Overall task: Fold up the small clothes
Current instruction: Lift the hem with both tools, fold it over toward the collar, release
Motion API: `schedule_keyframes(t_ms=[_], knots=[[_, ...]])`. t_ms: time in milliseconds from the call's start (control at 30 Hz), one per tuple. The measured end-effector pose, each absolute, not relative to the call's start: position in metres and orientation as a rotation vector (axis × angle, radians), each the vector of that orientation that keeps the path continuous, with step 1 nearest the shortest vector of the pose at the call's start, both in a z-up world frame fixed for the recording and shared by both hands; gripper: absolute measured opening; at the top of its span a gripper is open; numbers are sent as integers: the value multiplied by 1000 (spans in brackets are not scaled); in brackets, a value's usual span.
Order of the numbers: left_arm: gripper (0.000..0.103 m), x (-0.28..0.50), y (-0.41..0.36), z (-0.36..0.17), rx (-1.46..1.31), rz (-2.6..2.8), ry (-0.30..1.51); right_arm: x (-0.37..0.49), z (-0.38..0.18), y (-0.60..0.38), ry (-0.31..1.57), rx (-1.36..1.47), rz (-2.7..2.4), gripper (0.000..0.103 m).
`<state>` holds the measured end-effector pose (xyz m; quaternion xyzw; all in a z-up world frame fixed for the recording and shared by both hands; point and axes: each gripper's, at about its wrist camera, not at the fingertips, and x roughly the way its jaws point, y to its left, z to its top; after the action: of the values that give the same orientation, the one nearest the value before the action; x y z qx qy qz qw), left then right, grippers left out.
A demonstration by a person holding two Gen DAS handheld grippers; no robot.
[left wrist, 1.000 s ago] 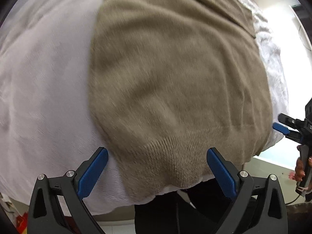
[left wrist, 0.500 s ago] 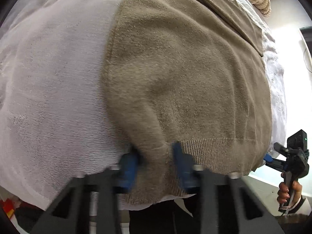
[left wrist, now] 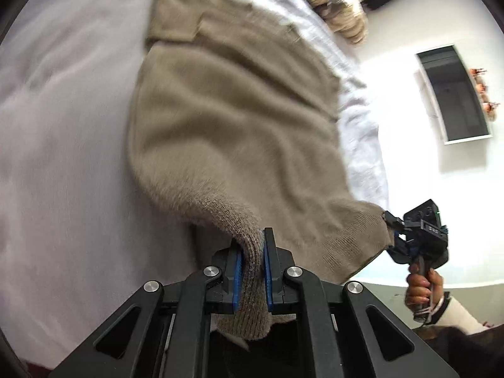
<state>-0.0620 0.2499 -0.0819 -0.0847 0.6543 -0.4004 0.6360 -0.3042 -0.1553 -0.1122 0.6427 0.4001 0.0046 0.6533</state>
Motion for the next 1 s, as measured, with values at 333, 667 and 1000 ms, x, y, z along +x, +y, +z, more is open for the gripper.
schedule_keyframes(t_ms=[333, 667, 1000], knots=[[13, 29, 190, -33, -186, -1020, 1339, -227, -56, -183, 606, 1456, 52, 10], [13, 120, 126, -29, -191, -895, 1227, -101, -53, -263, 635, 1395, 138, 10], [22, 202, 71, -145, -141, -567, 1386, -23, -162, -341, 782, 1454, -6, 9]])
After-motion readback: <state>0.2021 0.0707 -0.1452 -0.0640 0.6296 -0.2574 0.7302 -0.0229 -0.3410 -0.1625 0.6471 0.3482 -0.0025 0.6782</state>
